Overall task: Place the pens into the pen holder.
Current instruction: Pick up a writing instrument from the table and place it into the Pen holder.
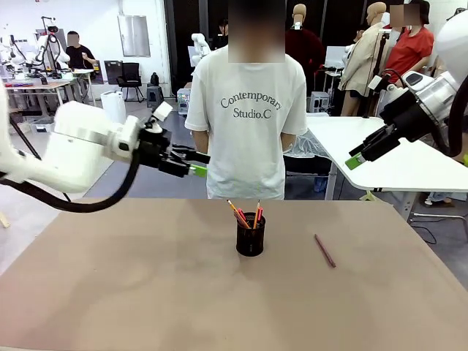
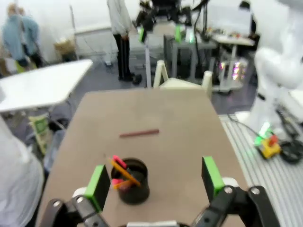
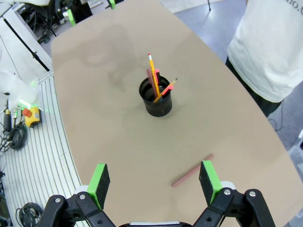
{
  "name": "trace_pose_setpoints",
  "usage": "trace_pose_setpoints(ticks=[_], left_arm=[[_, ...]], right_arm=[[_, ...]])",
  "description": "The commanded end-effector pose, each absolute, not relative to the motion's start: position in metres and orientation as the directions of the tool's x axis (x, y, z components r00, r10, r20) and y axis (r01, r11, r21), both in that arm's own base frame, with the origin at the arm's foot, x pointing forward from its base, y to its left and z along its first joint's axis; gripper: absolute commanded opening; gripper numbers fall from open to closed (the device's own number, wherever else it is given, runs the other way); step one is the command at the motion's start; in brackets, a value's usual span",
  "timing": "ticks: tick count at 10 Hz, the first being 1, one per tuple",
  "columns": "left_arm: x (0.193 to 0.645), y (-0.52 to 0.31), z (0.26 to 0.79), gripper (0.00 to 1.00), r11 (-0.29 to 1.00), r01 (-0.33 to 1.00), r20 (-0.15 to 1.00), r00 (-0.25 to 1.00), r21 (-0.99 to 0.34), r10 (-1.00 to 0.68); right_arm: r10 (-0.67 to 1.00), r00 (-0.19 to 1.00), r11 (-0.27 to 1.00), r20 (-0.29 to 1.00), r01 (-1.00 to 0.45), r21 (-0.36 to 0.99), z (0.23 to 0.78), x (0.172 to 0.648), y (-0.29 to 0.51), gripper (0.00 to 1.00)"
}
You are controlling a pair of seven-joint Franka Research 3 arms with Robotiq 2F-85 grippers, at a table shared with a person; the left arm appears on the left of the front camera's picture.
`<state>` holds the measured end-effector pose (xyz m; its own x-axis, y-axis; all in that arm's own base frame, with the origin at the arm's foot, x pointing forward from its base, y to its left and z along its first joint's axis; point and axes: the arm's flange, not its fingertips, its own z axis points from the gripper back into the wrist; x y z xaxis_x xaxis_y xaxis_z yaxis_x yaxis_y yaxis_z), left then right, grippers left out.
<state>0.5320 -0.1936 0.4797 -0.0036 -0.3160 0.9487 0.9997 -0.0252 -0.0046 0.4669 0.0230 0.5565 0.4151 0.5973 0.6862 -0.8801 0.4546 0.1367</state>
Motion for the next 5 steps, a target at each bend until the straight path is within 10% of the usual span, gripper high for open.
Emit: trace_pose_setpoints(ticks=[1,5], left_arm=[[0.529,-0.171,0.492,1.0,0.004,1.0,0.905,0.02,-0.02,-0.424],[0.535,-0.104,0.513,1.0,0.237,0.967,0.867,0.04,0.091,-0.496]], right_arm=[[0.592,0.406,0.447,0.696,-0.884,0.135,0.558,0.467,0.023,1.0],[0.592,0.406,0.447,0.696,-0.884,0.135,0.558,0.467,0.023,1.0]])
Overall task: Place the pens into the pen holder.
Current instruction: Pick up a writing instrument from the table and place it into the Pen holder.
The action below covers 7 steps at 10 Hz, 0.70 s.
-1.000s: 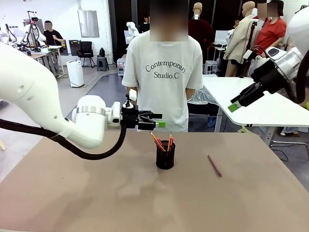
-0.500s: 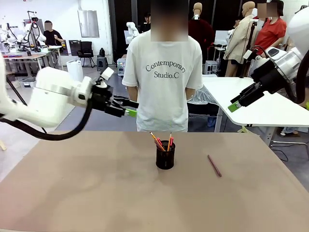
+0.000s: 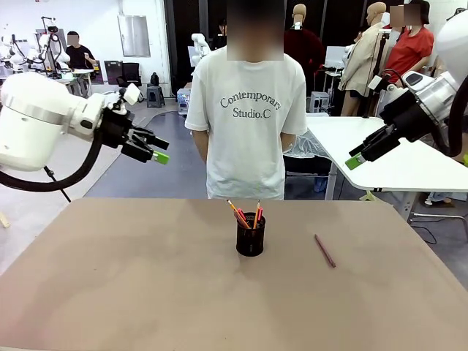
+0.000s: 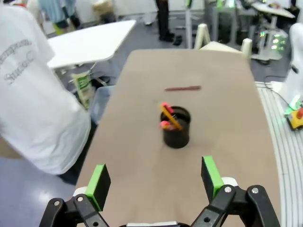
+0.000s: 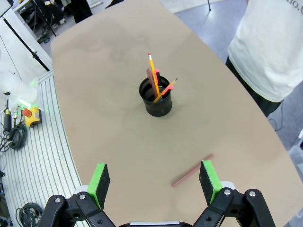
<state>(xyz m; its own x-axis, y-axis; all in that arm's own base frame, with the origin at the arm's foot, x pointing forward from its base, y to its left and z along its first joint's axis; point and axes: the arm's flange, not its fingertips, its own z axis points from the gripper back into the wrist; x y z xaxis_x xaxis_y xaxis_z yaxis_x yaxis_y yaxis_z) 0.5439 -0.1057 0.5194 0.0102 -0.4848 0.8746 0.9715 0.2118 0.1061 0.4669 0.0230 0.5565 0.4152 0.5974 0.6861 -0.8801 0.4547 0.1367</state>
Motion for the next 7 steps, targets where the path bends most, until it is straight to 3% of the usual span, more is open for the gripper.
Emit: trace_pose_setpoints(ticks=[1,3,7], left_arm=[[0.534,-0.091,0.511,1.0,0.236,0.969,0.865,0.059,0.07,-0.499],[0.532,-0.066,0.508,1.0,0.227,0.968,0.838,0.033,0.11,-0.545],[0.523,-0.053,0.501,1.0,0.151,0.986,0.84,0.027,0.066,-0.542]], right_arm=[[0.592,0.406,0.447,0.696,-0.884,0.135,0.558,0.467,0.023,1.0],[0.592,0.406,0.447,0.696,-0.884,0.135,0.558,0.467,0.023,1.0],[0.592,0.406,0.447,0.696,-0.884,0.135,0.558,0.467,0.023,1.0]])
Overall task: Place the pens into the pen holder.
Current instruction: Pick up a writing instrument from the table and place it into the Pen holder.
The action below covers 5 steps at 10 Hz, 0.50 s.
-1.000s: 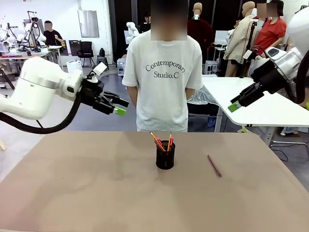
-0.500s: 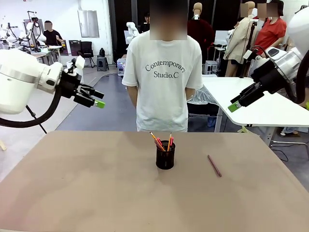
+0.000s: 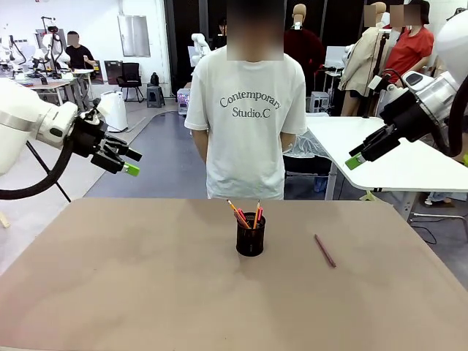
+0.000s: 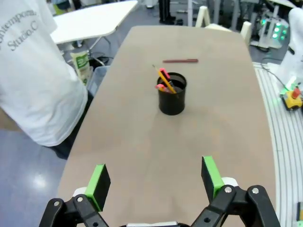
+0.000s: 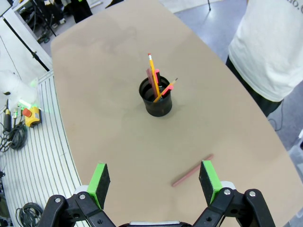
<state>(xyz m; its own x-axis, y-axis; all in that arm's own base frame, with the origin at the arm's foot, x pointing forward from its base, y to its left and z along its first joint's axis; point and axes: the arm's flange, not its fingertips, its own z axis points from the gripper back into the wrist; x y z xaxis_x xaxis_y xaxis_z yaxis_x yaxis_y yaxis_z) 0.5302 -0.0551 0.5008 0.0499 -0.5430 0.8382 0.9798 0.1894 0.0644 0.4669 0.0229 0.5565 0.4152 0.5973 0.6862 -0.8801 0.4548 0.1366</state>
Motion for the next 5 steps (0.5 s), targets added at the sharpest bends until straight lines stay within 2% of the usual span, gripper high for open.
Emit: trace_pose_setpoints(ticks=[1,2,3,4,5], left_arm=[[0.5236,-0.0514,0.4985,1.0,0.124,0.992,0.844,0.035,0.037,-0.535],[0.5221,-0.0519,0.4963,1.0,0.133,0.99,0.842,0.041,0.037,-0.538],[0.525,-0.0543,0.494,1.0,0.166,0.982,0.846,0.01,0.094,-0.533],[0.5255,-0.0583,0.4989,1.0,0.148,0.988,0.847,0.049,0.035,-0.53],[0.5255,-0.0583,0.4989,1.0,0.148,0.988,0.847,0.049,0.035,-0.53]], right_arm=[[0.592,0.406,0.447,0.696,-0.884,0.135,0.5576,0.4669,0.0227,1.0],[0.592,0.406,0.447,0.696,-0.884,0.135,0.5576,0.4669,0.0227,1.0],[0.592,0.406,0.447,0.696,-0.884,0.135,0.5576,0.4669,0.0227,1.0],[0.592,0.406,0.447,0.696,-0.884,0.135,0.5576,0.4669,0.0227,1.0],[0.592,0.406,0.447,0.696,-0.884,0.135,0.5576,0.4669,0.0227,1.0]])
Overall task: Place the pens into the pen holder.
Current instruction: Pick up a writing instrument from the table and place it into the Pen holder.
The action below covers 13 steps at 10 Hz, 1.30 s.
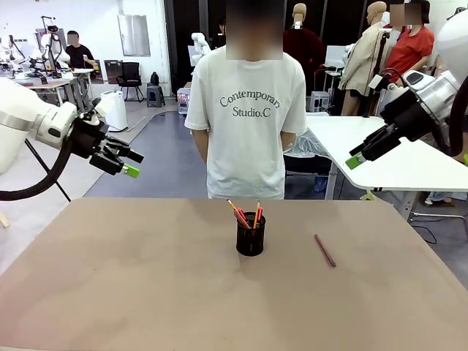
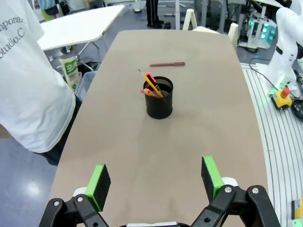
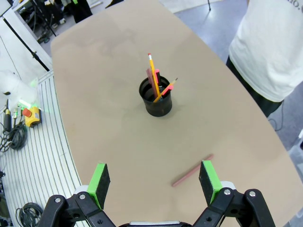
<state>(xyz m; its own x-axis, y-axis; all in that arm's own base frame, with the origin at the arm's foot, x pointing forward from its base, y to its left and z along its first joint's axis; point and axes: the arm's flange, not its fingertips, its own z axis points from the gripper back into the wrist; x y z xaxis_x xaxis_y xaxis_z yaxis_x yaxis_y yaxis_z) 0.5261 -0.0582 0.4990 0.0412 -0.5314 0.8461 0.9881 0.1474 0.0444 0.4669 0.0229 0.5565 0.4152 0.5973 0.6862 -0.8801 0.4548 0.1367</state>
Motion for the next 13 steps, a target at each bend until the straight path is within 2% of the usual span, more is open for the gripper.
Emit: trace_pose_setpoints(ticks=[1,13], left_arm=[[0.5255,-0.0583,0.4989,1.0,0.148,0.988,0.847,0.049,0.035,-0.53],[0.5255,-0.0583,0.4989,1.0,0.148,0.988,0.847,0.049,0.035,-0.53]], right_arm=[[0.592,0.406,0.447,0.696,-0.884,0.135,0.5576,0.4669,0.0227,1.0],[0.592,0.406,0.447,0.696,-0.884,0.135,0.5576,0.4669,0.0227,1.0]])
